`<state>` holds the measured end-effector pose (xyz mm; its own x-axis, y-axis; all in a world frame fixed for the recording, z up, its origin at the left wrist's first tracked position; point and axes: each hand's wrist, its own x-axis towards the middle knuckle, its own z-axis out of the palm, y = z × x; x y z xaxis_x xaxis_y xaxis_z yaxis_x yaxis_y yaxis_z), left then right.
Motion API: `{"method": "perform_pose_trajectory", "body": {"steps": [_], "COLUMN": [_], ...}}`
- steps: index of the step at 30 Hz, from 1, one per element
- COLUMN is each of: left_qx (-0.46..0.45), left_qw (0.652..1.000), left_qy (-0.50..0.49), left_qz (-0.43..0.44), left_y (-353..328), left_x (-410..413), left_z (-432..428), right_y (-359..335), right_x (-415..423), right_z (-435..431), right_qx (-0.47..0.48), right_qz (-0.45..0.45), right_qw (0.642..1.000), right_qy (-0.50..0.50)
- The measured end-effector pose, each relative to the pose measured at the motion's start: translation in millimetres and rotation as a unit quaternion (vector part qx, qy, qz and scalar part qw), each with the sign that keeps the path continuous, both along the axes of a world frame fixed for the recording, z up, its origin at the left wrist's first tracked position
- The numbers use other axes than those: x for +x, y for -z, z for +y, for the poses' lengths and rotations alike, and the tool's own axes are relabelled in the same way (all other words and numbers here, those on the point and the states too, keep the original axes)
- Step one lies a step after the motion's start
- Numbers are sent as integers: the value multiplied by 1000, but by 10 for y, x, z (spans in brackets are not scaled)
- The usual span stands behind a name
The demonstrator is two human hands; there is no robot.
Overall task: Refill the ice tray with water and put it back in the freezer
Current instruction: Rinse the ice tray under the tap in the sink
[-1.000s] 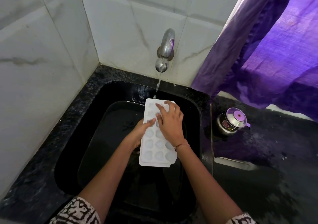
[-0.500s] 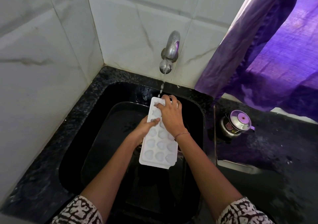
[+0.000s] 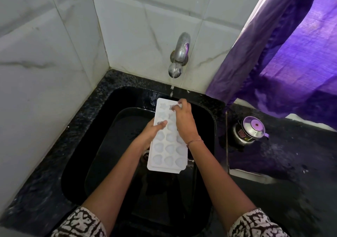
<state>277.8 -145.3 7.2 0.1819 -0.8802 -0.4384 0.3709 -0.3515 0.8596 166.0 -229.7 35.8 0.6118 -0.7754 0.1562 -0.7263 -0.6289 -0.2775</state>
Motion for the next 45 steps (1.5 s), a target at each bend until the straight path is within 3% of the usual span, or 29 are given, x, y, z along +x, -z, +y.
{"method": "perform_pose_trajectory", "body": {"steps": [9, 14, 17, 21, 45], "left_qx": [-4, -5, -1, 4, 19], "left_qw": [1000, 1000, 1000, 1000, 999], "left_qy": [8, 4, -11, -15, -32], "left_qz": [5, 10, 13, 21, 25], "left_y": [-6, 34, 5, -14, 150], "left_x": [19, 53, 73, 143, 273], "left_z": [54, 112, 120, 127, 228], "right_y": [-56, -13, 35, 92, 172], "right_x": [-48, -97, -89, -75, -23], "right_z": [-32, -68, -79, -63, 26], "right_qx": [20, 28, 9, -5, 33], "right_qz": [68, 16, -35, -18, -19], "right_qw": [997, 997, 999, 1000, 999], "right_qy": [-34, -67, -18, 19, -31]}}
